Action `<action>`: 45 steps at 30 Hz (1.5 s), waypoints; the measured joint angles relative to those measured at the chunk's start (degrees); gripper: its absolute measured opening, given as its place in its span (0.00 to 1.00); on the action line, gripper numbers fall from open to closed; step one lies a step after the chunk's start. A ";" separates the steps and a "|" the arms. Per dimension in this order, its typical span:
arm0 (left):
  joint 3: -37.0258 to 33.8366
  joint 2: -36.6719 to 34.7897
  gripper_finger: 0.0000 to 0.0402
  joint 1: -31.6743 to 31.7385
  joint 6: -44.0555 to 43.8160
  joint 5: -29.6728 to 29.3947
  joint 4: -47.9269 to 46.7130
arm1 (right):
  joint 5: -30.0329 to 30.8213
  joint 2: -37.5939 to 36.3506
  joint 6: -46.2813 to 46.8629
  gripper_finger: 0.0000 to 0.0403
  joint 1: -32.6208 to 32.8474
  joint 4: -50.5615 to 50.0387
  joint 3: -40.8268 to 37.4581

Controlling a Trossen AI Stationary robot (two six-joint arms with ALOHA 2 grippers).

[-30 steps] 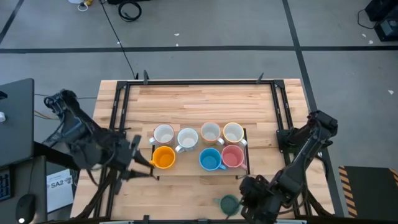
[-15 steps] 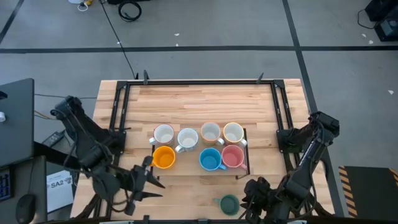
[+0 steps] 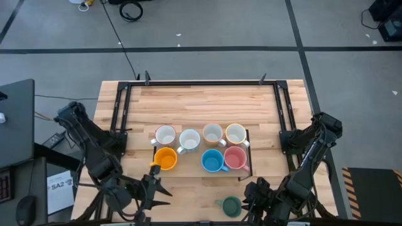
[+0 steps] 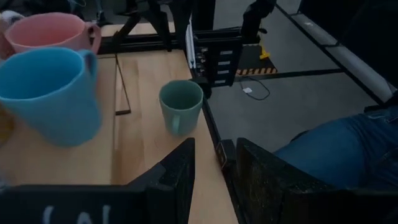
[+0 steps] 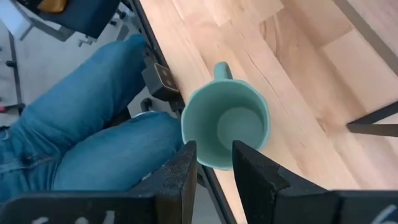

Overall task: Place coffee mugs
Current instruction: Put the green mug on the shelf

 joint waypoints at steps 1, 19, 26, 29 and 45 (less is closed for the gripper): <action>-0.02 0.60 0.31 0.00 0.04 0.02 0.74 | 0.00 0.00 0.01 0.27 0.01 0.30 0.00; -0.02 19.22 0.31 -4.13 0.02 -0.52 33.97 | -0.69 0.04 -0.04 0.27 2.68 5.05 0.00; -0.02 26.61 0.31 -4.20 0.67 -5.73 38.93 | 0.42 0.04 -1.44 0.27 5.59 11.04 0.00; -0.02 29.25 0.31 -3.24 2.16 -5.46 42.12 | 0.56 0.04 -3.36 0.27 6.85 13.47 0.00; -0.02 34.72 0.31 3.67 3.10 -2.68 45.03 | 4.02 0.24 -2.87 0.27 9.07 15.79 0.00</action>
